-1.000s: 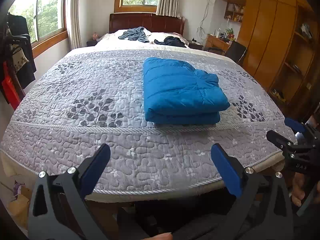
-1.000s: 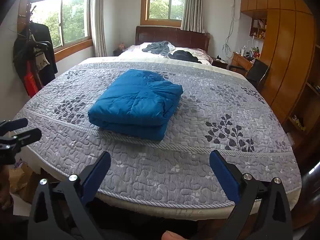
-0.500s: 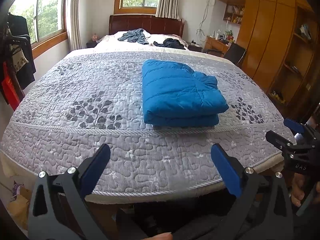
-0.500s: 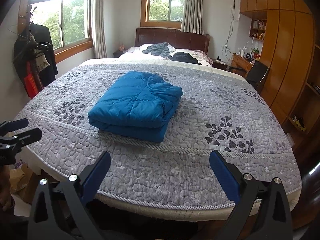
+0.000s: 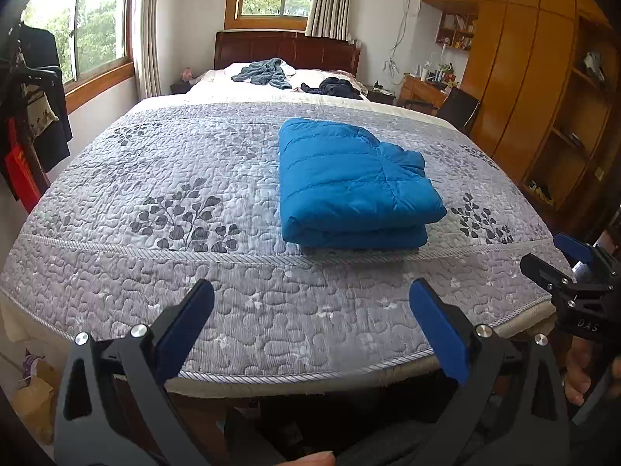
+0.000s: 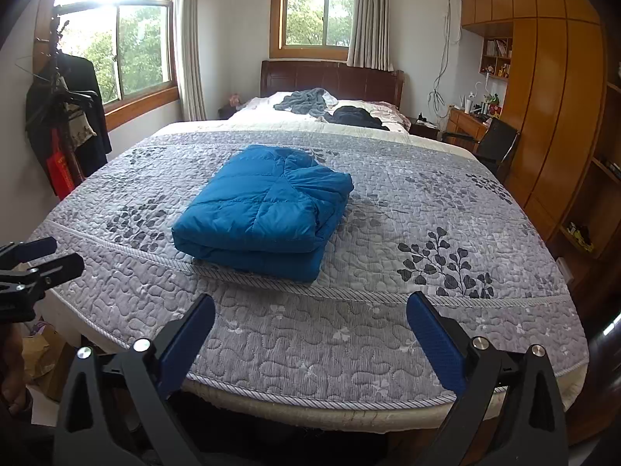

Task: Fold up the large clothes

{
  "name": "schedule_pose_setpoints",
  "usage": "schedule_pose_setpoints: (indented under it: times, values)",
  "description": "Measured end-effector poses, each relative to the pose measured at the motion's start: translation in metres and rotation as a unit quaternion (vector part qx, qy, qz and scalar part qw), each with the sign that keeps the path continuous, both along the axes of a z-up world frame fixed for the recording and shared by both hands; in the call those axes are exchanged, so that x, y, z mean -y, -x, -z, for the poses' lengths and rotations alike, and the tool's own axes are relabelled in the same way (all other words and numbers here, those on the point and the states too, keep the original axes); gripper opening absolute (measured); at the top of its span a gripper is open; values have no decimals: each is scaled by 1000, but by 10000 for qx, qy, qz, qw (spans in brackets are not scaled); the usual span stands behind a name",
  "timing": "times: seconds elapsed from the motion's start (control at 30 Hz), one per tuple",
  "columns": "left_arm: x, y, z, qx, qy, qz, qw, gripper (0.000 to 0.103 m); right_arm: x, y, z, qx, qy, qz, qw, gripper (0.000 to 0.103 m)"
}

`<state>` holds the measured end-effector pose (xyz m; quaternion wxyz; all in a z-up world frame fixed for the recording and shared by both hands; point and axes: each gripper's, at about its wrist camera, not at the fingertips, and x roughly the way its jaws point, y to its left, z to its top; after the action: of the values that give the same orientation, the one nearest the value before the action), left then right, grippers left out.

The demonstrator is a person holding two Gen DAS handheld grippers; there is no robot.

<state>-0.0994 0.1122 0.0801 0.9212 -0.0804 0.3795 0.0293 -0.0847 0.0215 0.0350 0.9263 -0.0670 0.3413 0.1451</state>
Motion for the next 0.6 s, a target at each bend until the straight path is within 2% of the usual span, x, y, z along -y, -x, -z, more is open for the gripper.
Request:
schedule_pose_setpoints:
  times: [0.6]
  values:
    - [2, -2, 3, -14, 46, 53, 10000, 100, -1, 1, 0, 18, 20, 22, 10000, 99]
